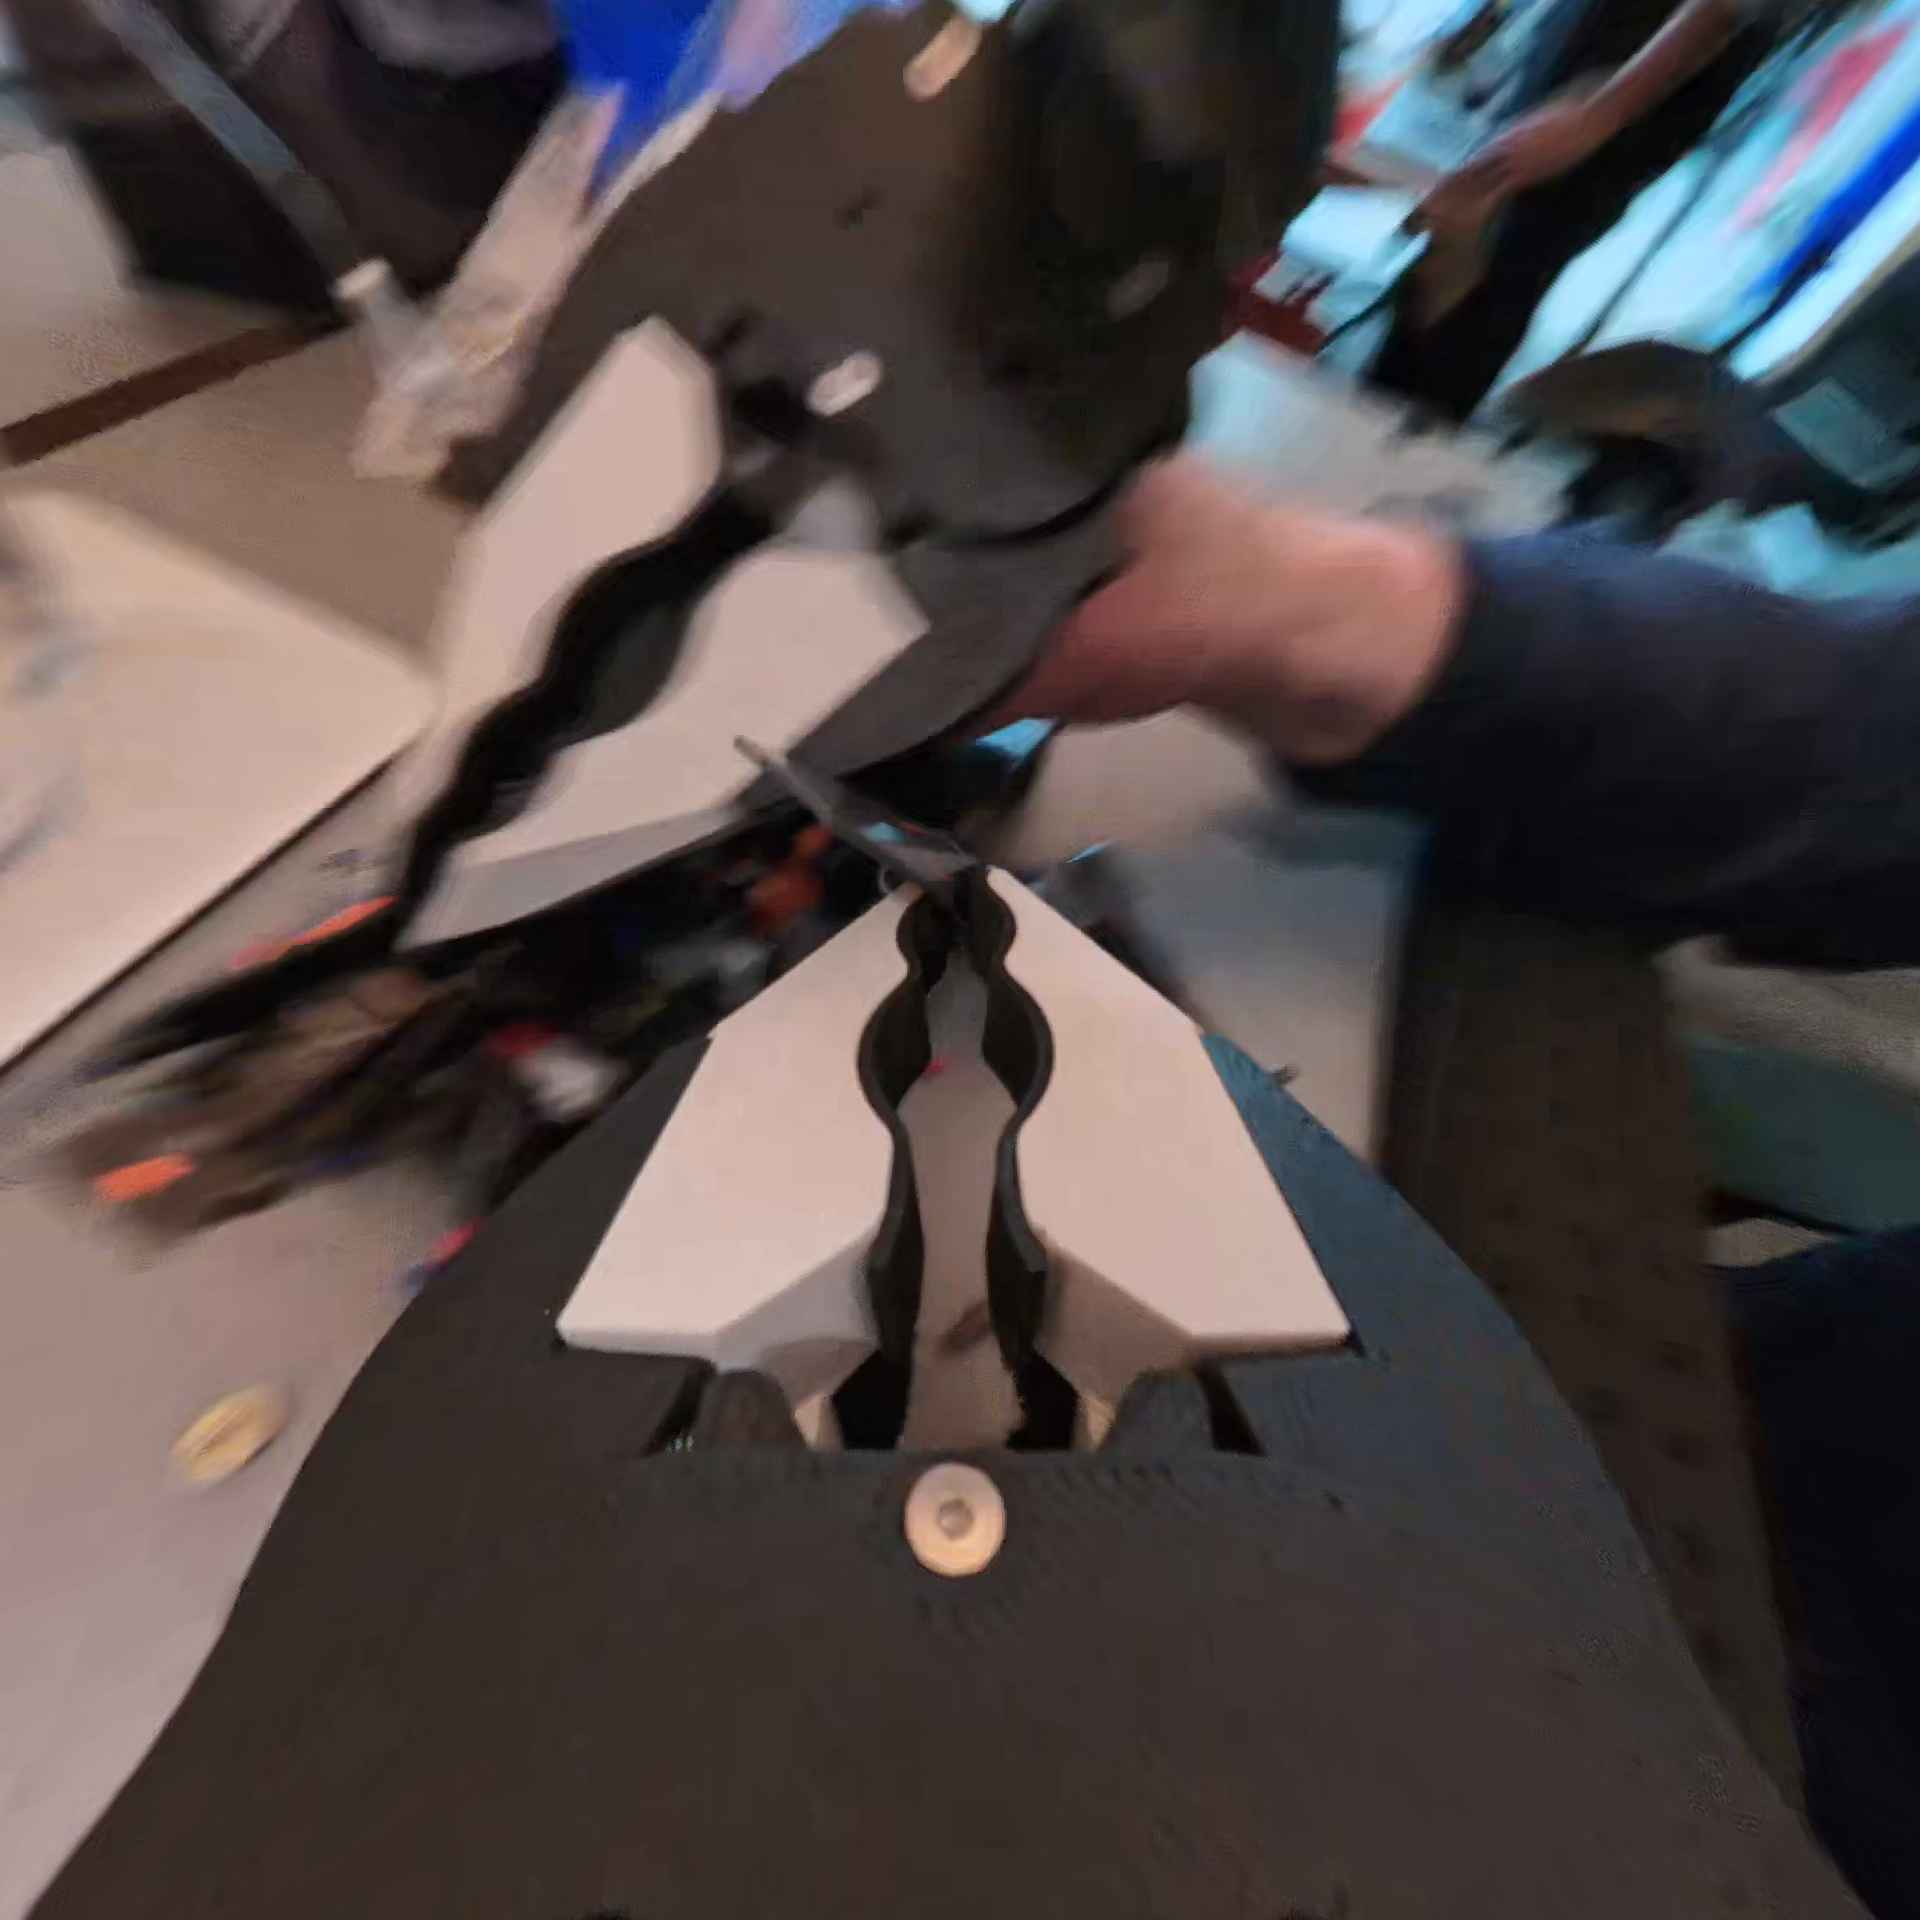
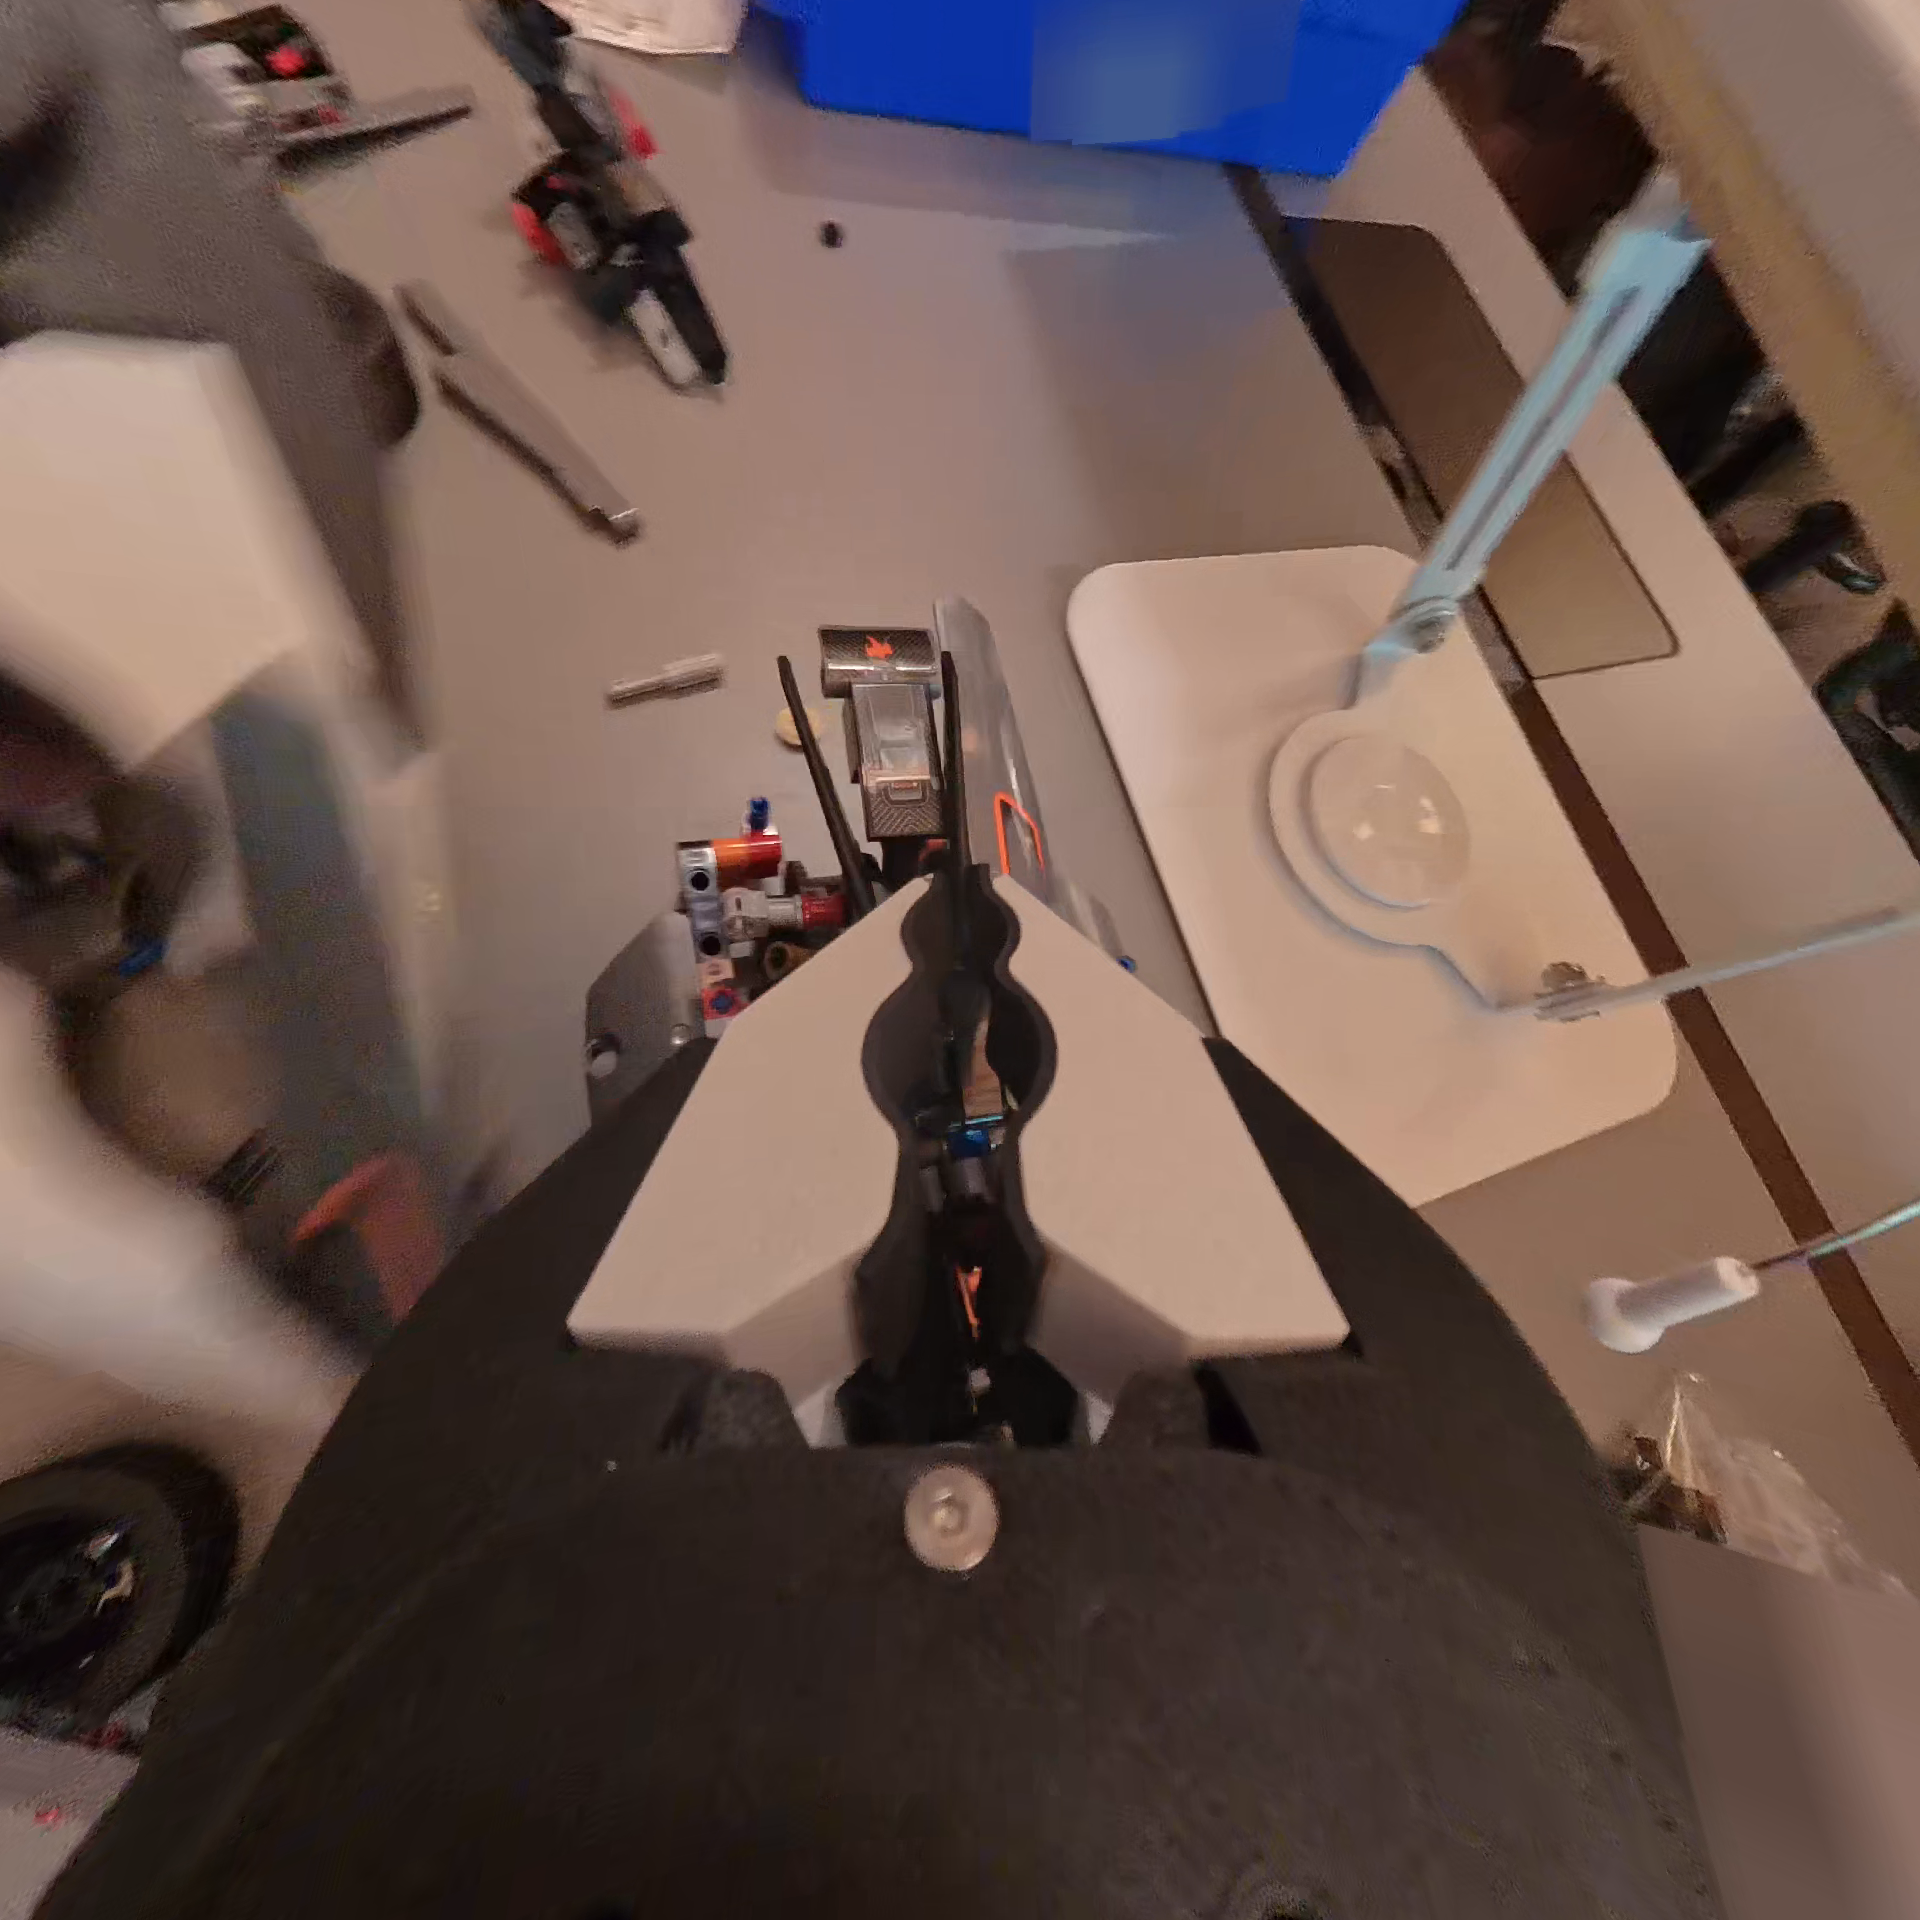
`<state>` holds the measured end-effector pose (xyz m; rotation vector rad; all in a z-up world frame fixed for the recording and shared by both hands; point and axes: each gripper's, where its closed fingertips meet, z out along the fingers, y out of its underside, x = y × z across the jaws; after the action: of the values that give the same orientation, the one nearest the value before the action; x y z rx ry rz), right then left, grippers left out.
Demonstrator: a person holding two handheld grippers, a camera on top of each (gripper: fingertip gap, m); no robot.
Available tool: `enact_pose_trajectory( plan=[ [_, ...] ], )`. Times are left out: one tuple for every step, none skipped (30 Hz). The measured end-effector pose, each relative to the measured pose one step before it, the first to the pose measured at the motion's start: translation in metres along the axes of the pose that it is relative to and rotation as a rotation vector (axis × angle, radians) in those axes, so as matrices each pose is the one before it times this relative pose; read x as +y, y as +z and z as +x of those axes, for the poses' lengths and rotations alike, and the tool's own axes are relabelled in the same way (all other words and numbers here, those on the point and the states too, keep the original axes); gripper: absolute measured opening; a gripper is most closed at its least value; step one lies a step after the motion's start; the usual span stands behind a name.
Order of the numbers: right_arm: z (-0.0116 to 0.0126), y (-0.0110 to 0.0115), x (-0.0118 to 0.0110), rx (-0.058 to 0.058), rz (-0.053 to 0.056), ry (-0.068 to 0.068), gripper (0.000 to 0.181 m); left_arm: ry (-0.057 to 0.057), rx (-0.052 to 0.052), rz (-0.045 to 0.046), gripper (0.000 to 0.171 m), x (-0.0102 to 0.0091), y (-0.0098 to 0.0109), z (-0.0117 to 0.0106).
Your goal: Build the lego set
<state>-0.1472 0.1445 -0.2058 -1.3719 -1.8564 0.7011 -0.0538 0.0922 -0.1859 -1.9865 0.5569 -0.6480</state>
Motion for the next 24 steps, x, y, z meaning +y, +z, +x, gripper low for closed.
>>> enact_pose_trajectory(
  plan=[
    [-0.00218,-0.00048,-0.00215,-0.028,0.0099,0.0199,0.0,0.0828,-0.0516,-0.06363,0.0,0.00712,0.00969,0.00404],
    [-0.00732,-0.00218,-0.00261,-0.0343,0.0119,-0.0082,0.0,0.1356,-0.1746,-0.13284,0.001,0.01562,0.00514,-0.01919],
    [-0.00535,-0.00152,-0.00101,-0.0118,0.002,-0.0161,0.0,-0.0446,0.008,0.02151,0.001,-0.00248,-0.00195,-0.00562],
    [-0.00114,-0.0009,0.00061,-0.0029,-0.0022,0.0023,0.001,-0.091,0.0738,0.03732,0.001,-0.00408,-0.00874,-0.00219],
    [0.00222,-0.00124,0.00065,-0.0008,0.0036,0.0151,0.0,-0.0356,0.0355,0.02483,0.001,-0.00107,-0.0105,-0.00397],
    [0.0024,-0.00152,0.00025,-0.0052,0.0061,0.0078,0.0,-0.0128,0.0295,0.04202,0.001,-0.00305,-0.00916,-0.00074],
    [0.00076,-0.00175,0.00017,-0.0118,0.0062,-0.0031,0.001,-0.0071,0.0374,0.04627,0.0,-0.00369,-0.00628,0.00362],
    [0.00006,-0.00168,0.00005,-0.0141,0.007,0.0049,0.001,-0.0152,0.0052,-0.01349,0.001,0.0041,-0.00284,-0.00028],
    [-0.00066,-0.00145,-0.00003,-0.0158,0.0071,0.0152,0.001,0.0046,0.0036,-0.04558,0.002,0.00905,-0.00073,0.00059],
    [-0.00127,-0.00095,0.00029,-0.016,0.0042,0.0115,0.001,0.0087,0.0175,-0.03088,0.001,0.0074,-0.0005,0.00295],
    [-0.00159,-0.00064,0.0006,-0.0139,0.002,0.0049,0.001,-0.0075,0.0384,-0.01703,0.002,0.00461,-0.00063,0.00618],
    [-0.00077,-0.00068,0.00036,-0.0084,0.0035,0.0038,0.001,-0.007,0.0385,-0.02257,0.005,0.00394,-0.0001,0.00699],
    [-0.00023,-0.00061,0.00014,-0.0038,0.0037,0.003,0.001,0.01,0.0043,-0.03232,0.011,0.00454,0.00088,0.00264],
    [-0.00032,-0.00084,0.00004,-0.0025,0.0006,-0.0019,0.001,0.01,-0.0165,-0.03993,0.016,0.00575,0.00175,-0.00135],
    [-0.00067,-0.00088,0.00011,-0.0034,-0.0018,-0.0061,0.001,0.0078,-0.0008,-0.04279,0.025,0.00642,0.00254,0.00038],
    [-0.0014,-0.00071,0.00034,-0.0085,-0.0016,-0.005,0.001,0.0077,-0.0075,-0.02651,0.034,0.00387,0.00165,-0.00081],
    [-0.00166,-0.00039,0.00068,-0.0121,-0.0017,0.0016,0.001,0.0024,-0.0273,0.00099,0.04,-0.00002,-0.00119,-0.00389],
    [-0.0009,-0.00051,0.00046,-0.0079,-0.0006,0.0048,0.001,0.0012,-0.0045,0.0061,0.047,-0.0008,-0.00306,-0.00078],
    [0.00007,-0.00101,0.00004,0.0001,0.0007,-0.0003,0.0,-0.0074,-0.0096,0.00998,0.052,-0.00142,-0.00541,-0.00226],
    [0.00025,-0.00086,0.00017,0.0007,-0.0005,-0.0022,0.0,-0.015,-0.0275,0.02908,0.052,-0.0039,-0.00696,-0.00605],
    [-0.00061,-0.00085,0.00037,-0.005,-0.0015,-0.0027,0.001,-0.0193,-0.0147,0.04067,0.051,-0.00561,-0.00654,-0.00534],
    [-0.0017,-0.00079,0.0003,-0.0109,-0.0016,-0.003,0.001,-0.0303,-0.0183,0.04739,0.052,-0.00667,-0.00537,-0.00715],
    [-0.00163,-0.00068,0.00037,-0.0102,-0.0016,-0.001,0.0,-0.0455,-0.0383,0.05499,0.051,-0.00798,-0.004,-0.01123],
    [-0.00008,-0.00072,0.00026,0.0007,-0.0015,-0.0015,0.0,-0.0432,-0.0084,0.0352,0.043,-0.00535,-0.00191,-0.00683]
  ],
)
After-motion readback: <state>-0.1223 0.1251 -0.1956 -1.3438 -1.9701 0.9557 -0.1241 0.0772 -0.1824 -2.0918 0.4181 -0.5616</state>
